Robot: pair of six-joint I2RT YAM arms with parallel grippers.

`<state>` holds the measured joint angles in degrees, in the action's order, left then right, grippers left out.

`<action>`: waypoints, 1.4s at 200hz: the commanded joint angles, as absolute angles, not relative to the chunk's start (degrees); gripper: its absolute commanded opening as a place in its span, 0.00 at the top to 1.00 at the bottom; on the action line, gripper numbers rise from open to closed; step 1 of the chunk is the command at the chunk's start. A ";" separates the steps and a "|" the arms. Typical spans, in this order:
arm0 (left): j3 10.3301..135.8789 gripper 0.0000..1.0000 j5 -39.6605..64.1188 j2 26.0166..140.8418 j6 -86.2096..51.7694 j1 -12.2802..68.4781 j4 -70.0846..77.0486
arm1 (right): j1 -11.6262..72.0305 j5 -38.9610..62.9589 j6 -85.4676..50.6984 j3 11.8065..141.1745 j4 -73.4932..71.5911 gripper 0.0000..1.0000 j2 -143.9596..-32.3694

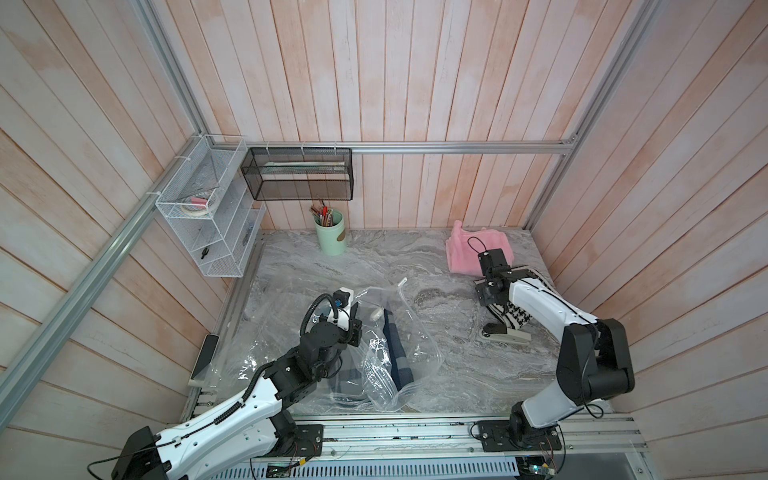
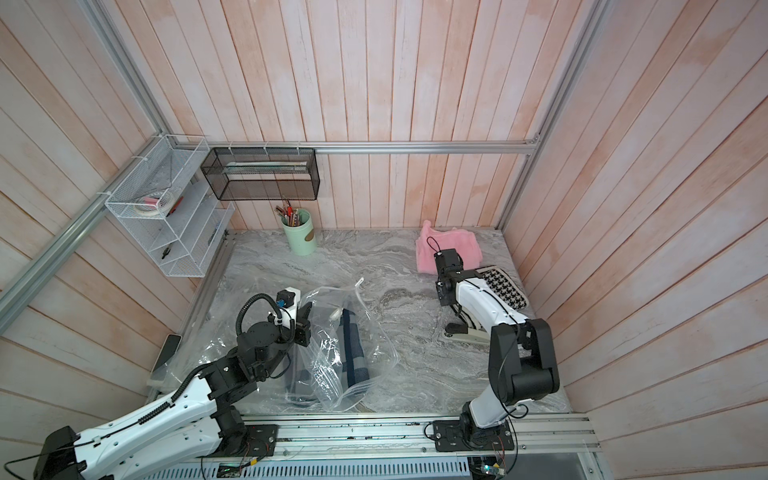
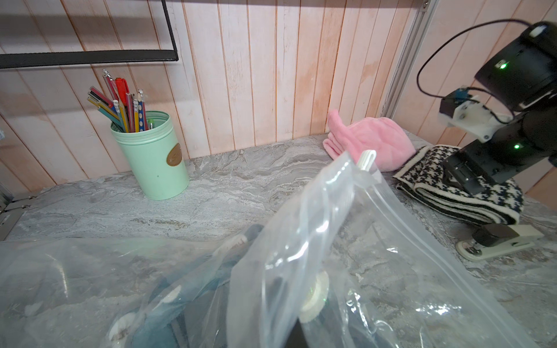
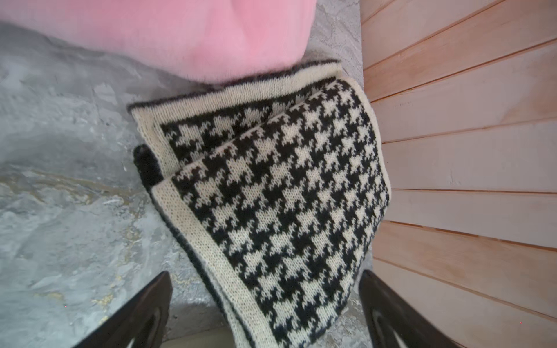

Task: Take the blanket out of the vacuum bag
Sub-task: Place the blanket at the center of the board, then pick up the blanket at the center of the board.

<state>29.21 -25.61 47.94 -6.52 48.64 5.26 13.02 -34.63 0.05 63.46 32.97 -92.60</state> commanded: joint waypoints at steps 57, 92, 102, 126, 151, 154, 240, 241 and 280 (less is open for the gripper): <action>29.16 1.00 -26.43 48.48 -6.26 48.34 6.64 | 13.57 -38.53 0.08 60.73 32.60 0.02 -101.77; 28.82 1.00 -26.89 48.46 -6.23 48.33 6.36 | 13.62 -36.91 0.15 61.82 31.82 0.02 -105.68; 28.62 1.00 -26.96 48.36 -6.24 48.32 6.41 | 13.41 -36.63 0.42 62.20 31.57 0.02 -106.74; 28.23 1.00 -27.16 48.44 -6.17 48.29 6.55 | 12.46 -35.63 0.52 62.98 31.38 0.02 -109.51; 28.27 1.00 -27.50 48.77 -5.83 48.34 6.34 | 11.20 -31.36 0.40 63.71 31.11 0.02 -111.37; 28.25 1.00 -27.51 48.76 -5.80 48.34 6.38 | 11.06 -30.79 0.31 63.86 31.19 0.03 -111.55; 29.39 1.00 -29.09 48.69 -5.47 48.16 4.15 | 6.58 -17.10 0.85 64.73 31.28 1.00 -112.87; 29.42 1.00 -29.09 48.65 -5.46 48.16 4.10 | 6.58 -16.99 0.82 64.75 31.28 1.00 -112.82; 29.59 1.00 -28.35 47.78 -5.53 48.16 3.44 | 5.06 -8.93 -1.49 63.72 29.87 1.00 -106.02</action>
